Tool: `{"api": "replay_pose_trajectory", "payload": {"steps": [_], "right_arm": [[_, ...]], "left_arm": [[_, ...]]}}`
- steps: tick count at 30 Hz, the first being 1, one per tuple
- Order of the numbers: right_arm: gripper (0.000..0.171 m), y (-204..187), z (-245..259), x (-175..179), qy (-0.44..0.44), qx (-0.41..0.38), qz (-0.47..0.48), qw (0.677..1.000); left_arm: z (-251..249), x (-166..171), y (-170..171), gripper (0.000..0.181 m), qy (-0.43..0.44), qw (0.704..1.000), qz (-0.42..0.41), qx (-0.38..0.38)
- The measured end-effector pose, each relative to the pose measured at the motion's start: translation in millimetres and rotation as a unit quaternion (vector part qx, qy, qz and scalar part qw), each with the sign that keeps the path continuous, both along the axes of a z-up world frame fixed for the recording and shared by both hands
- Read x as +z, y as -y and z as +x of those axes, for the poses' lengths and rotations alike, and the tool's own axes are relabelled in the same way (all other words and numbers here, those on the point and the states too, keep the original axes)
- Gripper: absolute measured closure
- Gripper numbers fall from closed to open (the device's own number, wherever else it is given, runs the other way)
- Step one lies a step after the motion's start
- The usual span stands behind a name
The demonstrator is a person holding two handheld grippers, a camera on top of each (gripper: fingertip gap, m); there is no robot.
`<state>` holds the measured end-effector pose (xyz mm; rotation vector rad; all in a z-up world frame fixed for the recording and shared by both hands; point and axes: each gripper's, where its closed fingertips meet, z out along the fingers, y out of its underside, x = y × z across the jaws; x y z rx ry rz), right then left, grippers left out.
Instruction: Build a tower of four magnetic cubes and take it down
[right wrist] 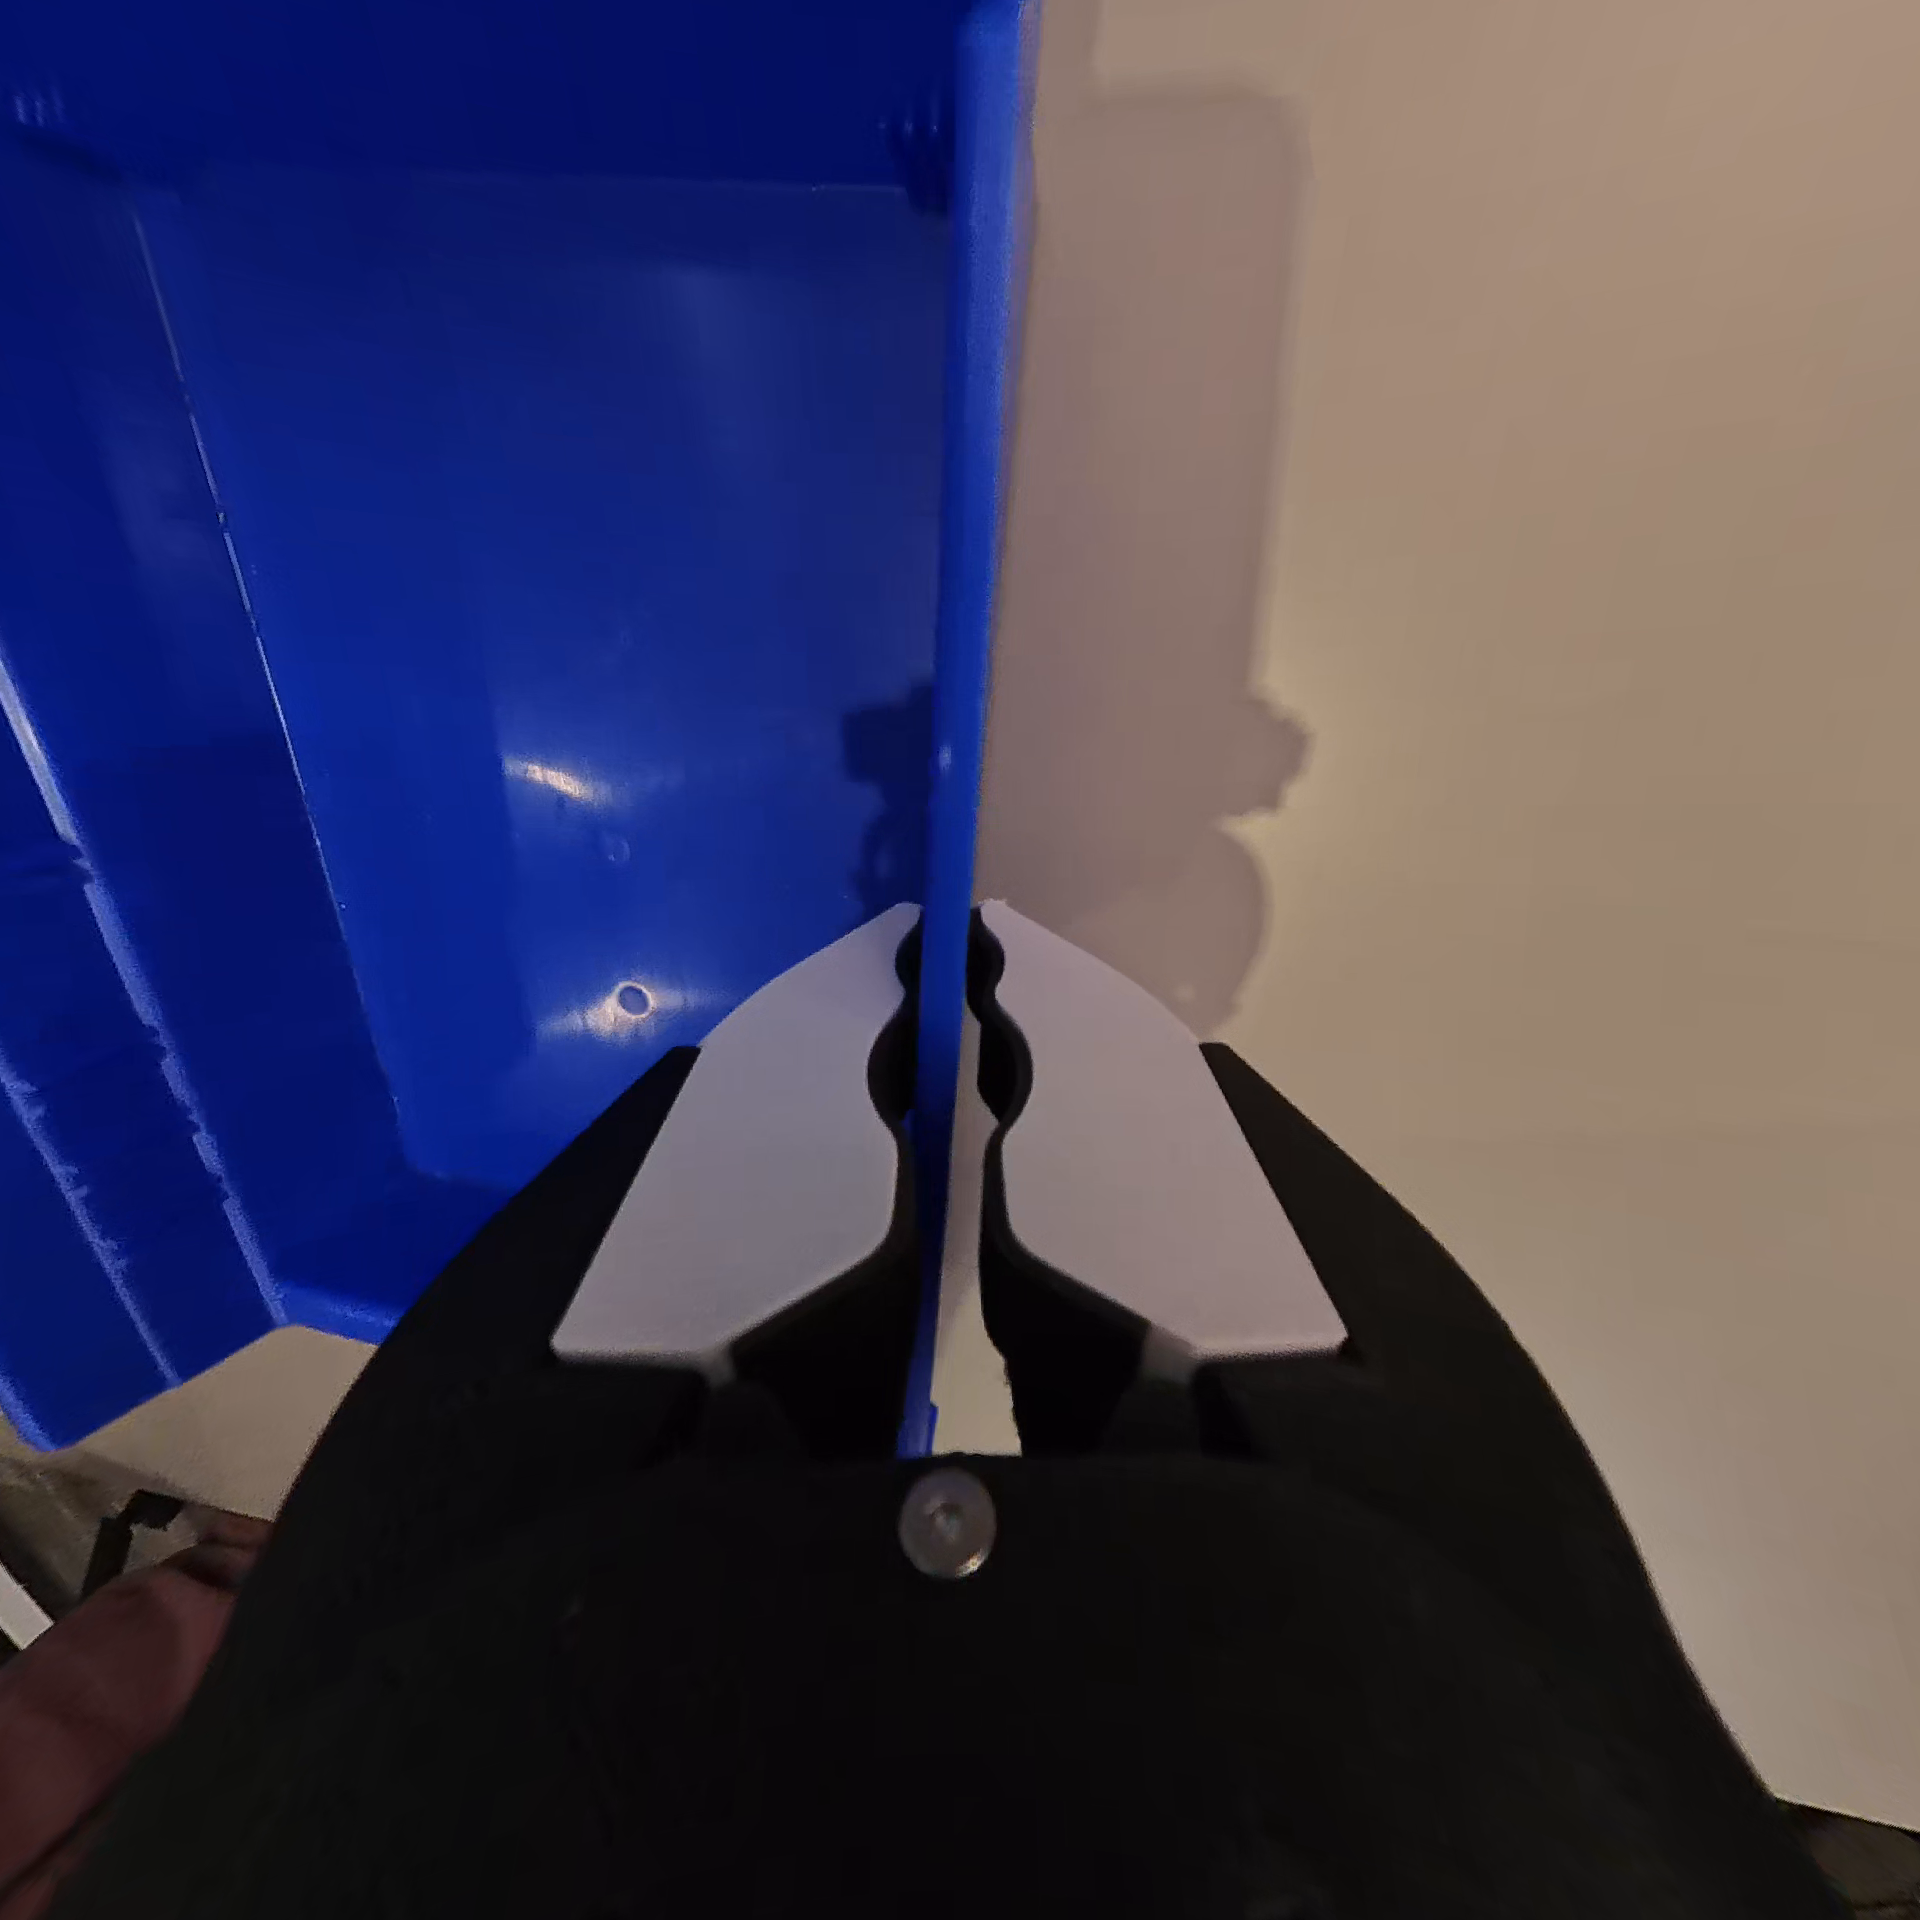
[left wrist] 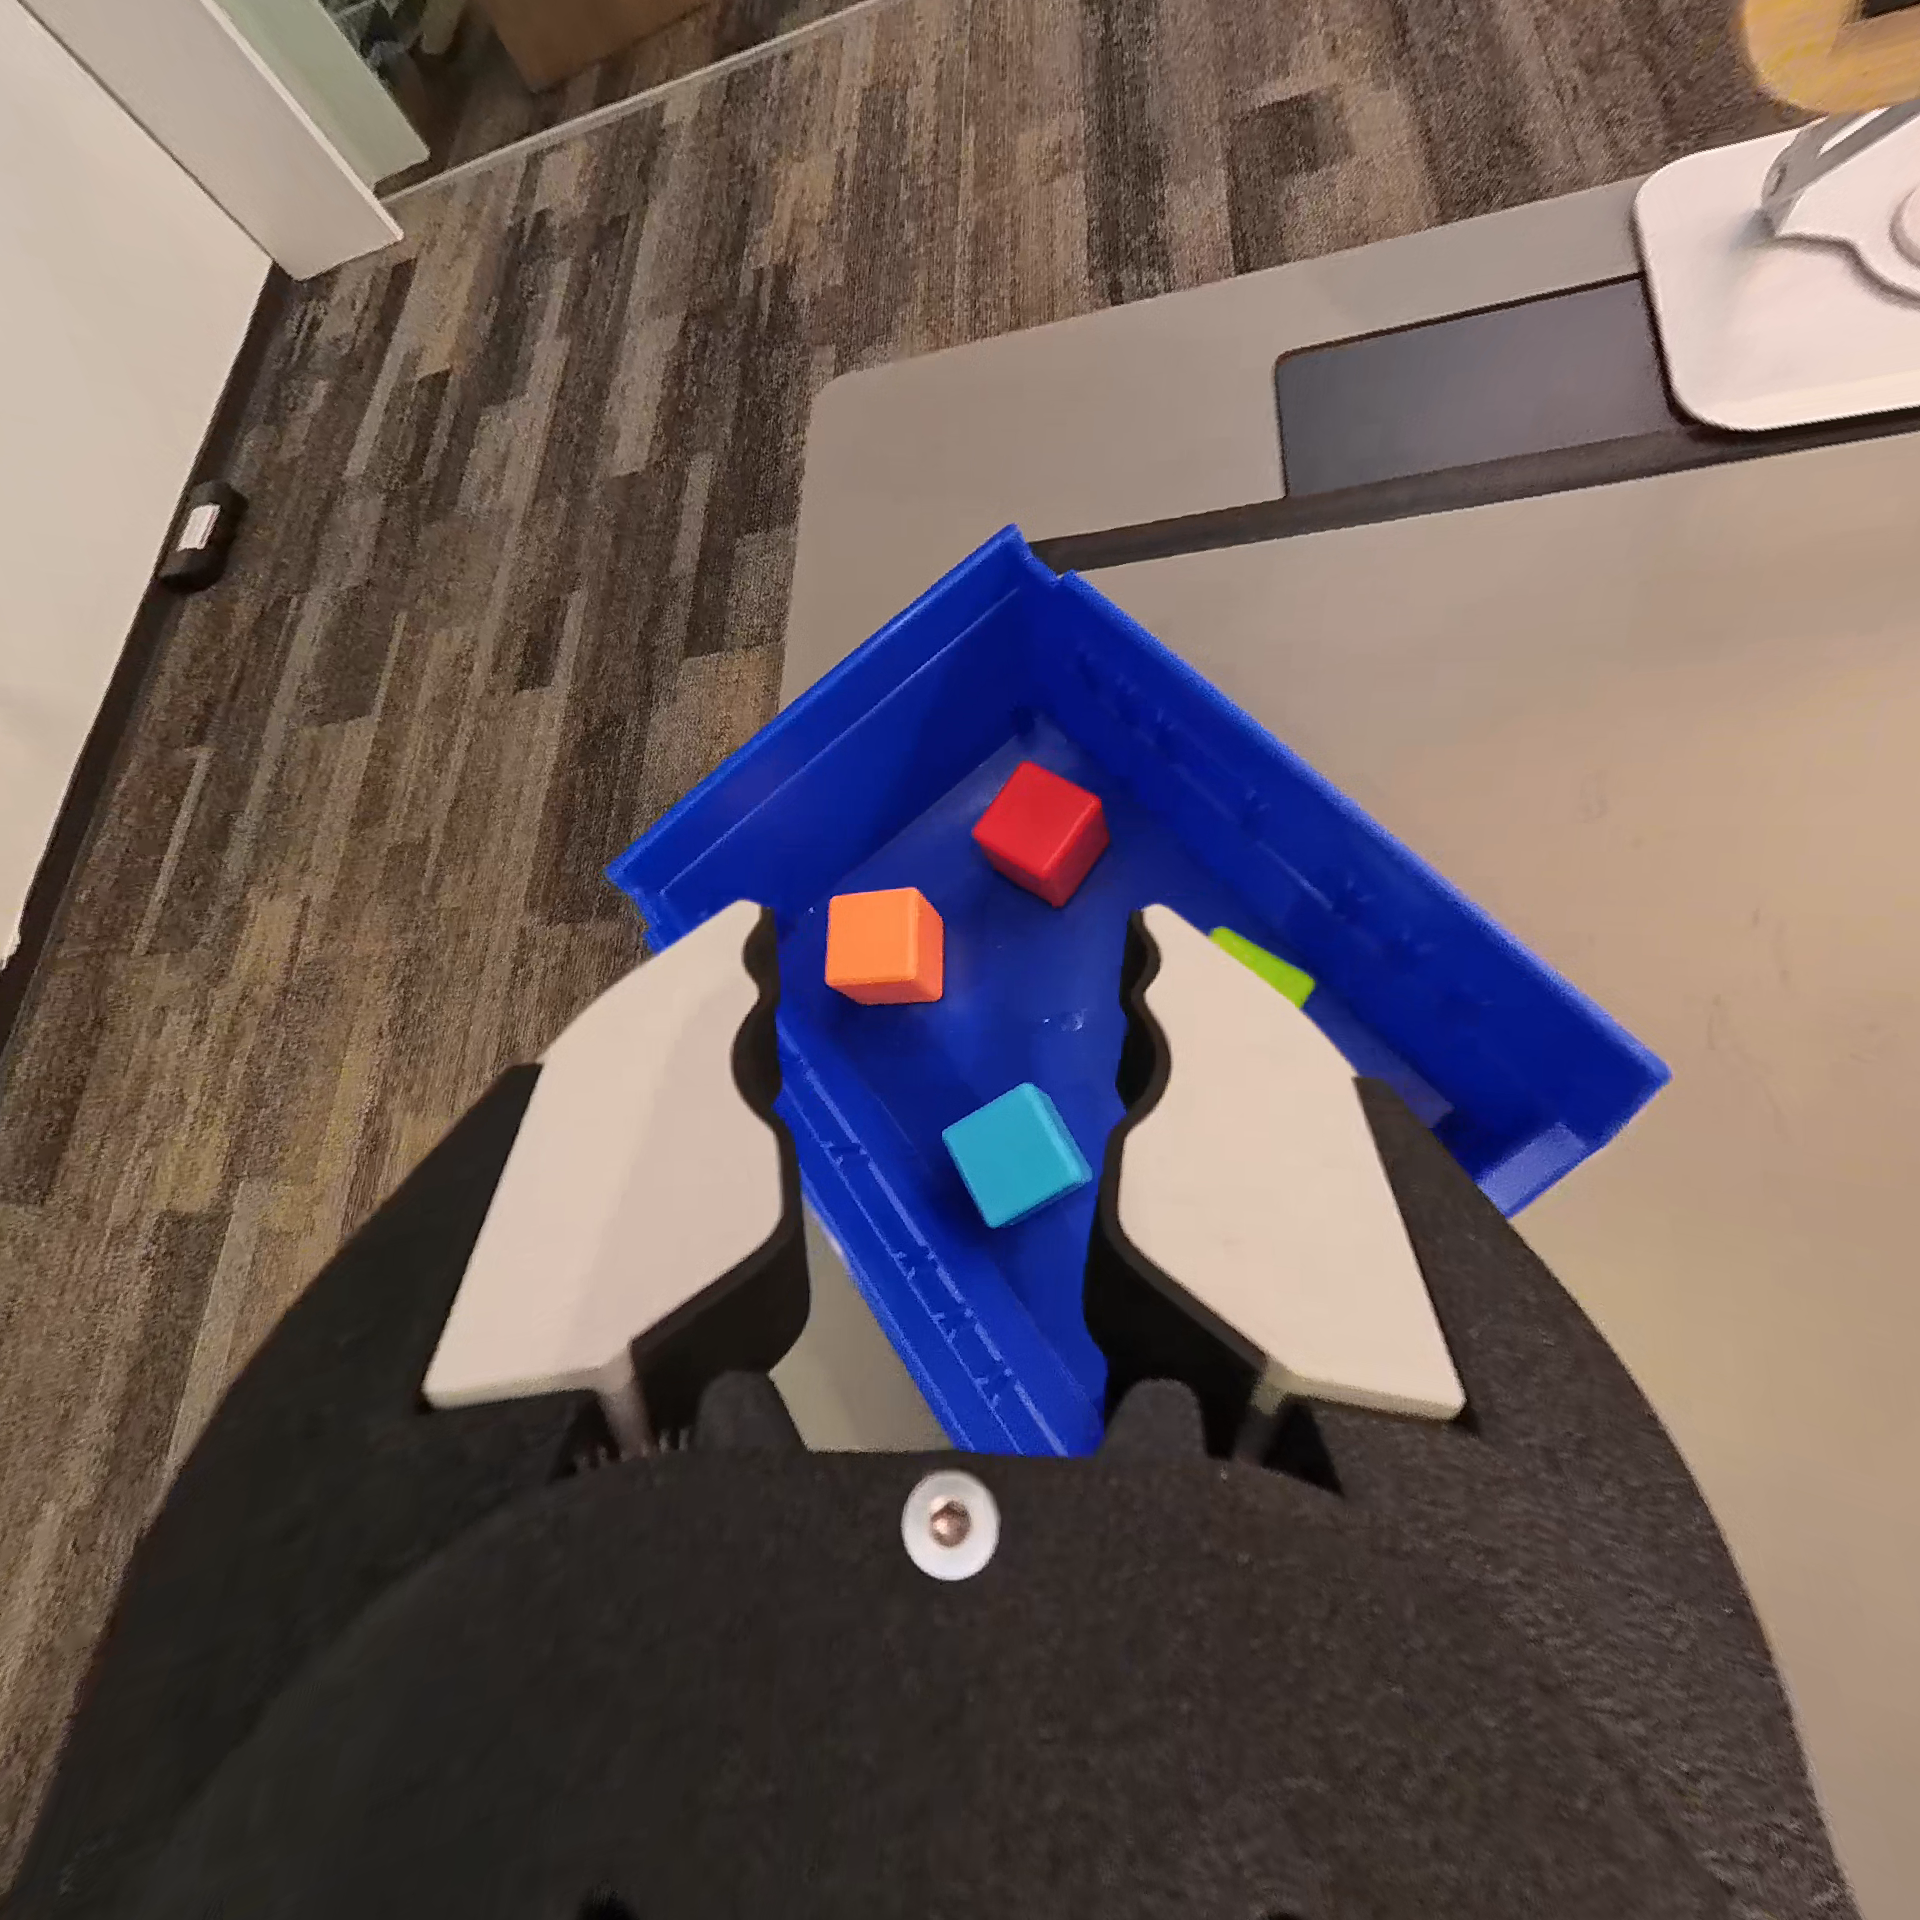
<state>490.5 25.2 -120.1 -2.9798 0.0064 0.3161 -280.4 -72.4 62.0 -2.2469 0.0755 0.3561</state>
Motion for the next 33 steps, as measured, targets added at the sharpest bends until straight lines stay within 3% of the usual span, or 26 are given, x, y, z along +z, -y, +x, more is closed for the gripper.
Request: {"api": "replay_pose_trajectory", "payload": {"steps": [6,10,15,22,29,32,33], "right_arm": [[0.158,-3.3,13.4,1.7,0.003,0.005,0.016,1.000],[0.138,-23.2,28.8,40.2,0.024,-0.030,0.163,0.986],[0.133,-25.6,33.4,138.8,0.059,-0.082,0.404,0.909],[0.144,-10.5,-3.5,218.1,0.059,-0.067,0.598,0.797],[0.144,-10.7,-14.3,215.7,0.059,-0.035,0.591,0.804],[0.144,-16.0,-15.8,205.3,0.021,-0.037,0.582,0.812],[0.144,-17.7,-17.3,201.6,0.007,-0.036,0.576,0.816]], "left_arm": [[-35.9,-11.8,15.4,0.115,0.014,0.998,-0.021,0.051],[-66.0,-31.1,28.3,0.114,0.017,0.993,-0.062,0.095],[-87.5,-57.1,33.2,0.113,0.062,0.983,-0.102,0.142],[-99.8,-99.0,42.6,0.111,0.092,0.960,-0.190,0.183],[-95.1,-146.6,40.2,0.125,0.135,0.932,-0.280,0.186],[-90.5,-163.9,42.5,0.152,0.122,0.922,-0.328,0.167],[-94.2,-165.0,41.6,0.153,0.100,0.922,-0.335,0.167]]}}
